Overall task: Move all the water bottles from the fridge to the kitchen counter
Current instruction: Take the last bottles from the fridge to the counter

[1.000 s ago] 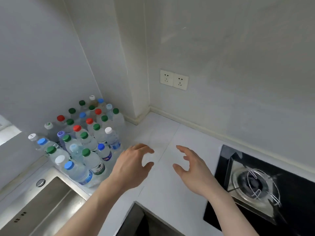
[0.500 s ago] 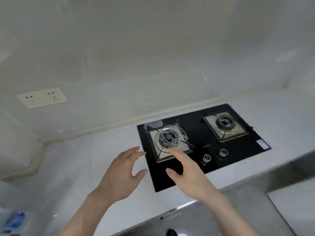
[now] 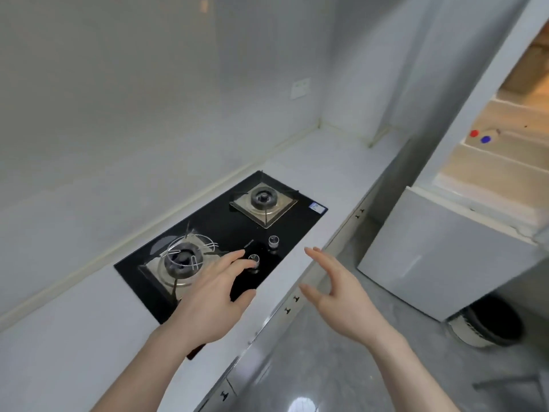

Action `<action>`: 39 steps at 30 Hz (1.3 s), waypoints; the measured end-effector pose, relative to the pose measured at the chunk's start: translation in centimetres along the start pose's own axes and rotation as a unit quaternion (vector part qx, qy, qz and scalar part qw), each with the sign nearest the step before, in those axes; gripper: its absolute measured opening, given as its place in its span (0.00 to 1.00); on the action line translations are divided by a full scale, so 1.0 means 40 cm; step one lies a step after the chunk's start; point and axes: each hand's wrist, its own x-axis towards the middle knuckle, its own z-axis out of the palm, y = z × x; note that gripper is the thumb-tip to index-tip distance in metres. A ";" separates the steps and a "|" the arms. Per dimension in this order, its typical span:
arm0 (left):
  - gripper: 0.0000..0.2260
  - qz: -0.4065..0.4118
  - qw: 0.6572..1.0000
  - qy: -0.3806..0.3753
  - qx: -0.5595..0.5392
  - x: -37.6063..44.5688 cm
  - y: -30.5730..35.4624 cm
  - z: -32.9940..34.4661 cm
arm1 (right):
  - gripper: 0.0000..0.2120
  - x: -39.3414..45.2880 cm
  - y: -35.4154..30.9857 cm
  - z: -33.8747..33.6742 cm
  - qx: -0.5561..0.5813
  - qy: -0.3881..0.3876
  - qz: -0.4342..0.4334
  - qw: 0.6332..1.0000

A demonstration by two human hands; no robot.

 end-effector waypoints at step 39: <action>0.19 0.273 0.961 -0.033 -0.026 0.852 1.075 0.498 | 0.29 0.032 0.745 -1.052 -0.005 0.249 0.097 0.964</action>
